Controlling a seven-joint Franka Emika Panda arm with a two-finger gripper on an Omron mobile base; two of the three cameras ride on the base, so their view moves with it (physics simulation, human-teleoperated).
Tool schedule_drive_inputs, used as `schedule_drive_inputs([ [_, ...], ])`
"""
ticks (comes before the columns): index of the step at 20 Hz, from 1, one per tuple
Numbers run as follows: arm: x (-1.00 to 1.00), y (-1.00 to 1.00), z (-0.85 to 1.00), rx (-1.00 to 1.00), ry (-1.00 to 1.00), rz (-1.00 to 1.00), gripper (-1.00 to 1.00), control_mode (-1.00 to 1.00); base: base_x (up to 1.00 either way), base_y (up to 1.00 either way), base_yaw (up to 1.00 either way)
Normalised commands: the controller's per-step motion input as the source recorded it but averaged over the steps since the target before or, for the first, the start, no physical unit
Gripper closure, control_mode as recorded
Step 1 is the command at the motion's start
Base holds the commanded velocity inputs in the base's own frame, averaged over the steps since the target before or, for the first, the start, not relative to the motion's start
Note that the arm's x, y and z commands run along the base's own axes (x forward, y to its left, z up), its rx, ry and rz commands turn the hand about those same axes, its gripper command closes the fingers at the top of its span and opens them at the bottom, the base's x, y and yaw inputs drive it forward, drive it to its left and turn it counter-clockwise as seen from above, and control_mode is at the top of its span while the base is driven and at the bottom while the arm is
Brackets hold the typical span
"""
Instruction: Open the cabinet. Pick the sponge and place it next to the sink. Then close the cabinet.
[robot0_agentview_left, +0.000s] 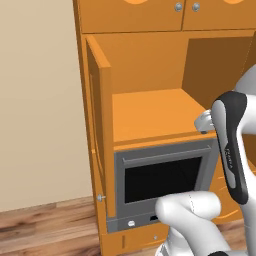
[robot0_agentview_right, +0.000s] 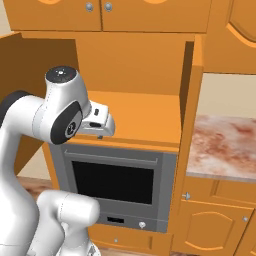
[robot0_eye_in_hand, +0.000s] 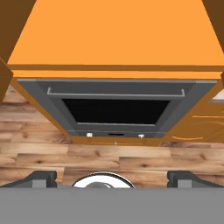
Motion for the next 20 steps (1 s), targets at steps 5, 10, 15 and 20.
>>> schedule_drive_inputs([
  [5, 0.0, 0.0, 0.0, 0.0, 0.0, 0.0, -1.0, 1.0, -0.01, 0.0, 0.0],
  [10, 0.0, 0.0, 0.0, 0.0, 0.0, 0.0, -1.0, 1.0, 0.0, 0.0, 0.0],
  [15, 0.0, 0.0, 0.0, 0.0, 0.0, 0.0, -1.0, 1.0, 0.0, 0.0, 0.0],
  [20, 0.0, 0.0, 0.0, 0.0, 0.0, 0.0, -1.0, -1.0, 0.0, 0.0, 0.0],
])
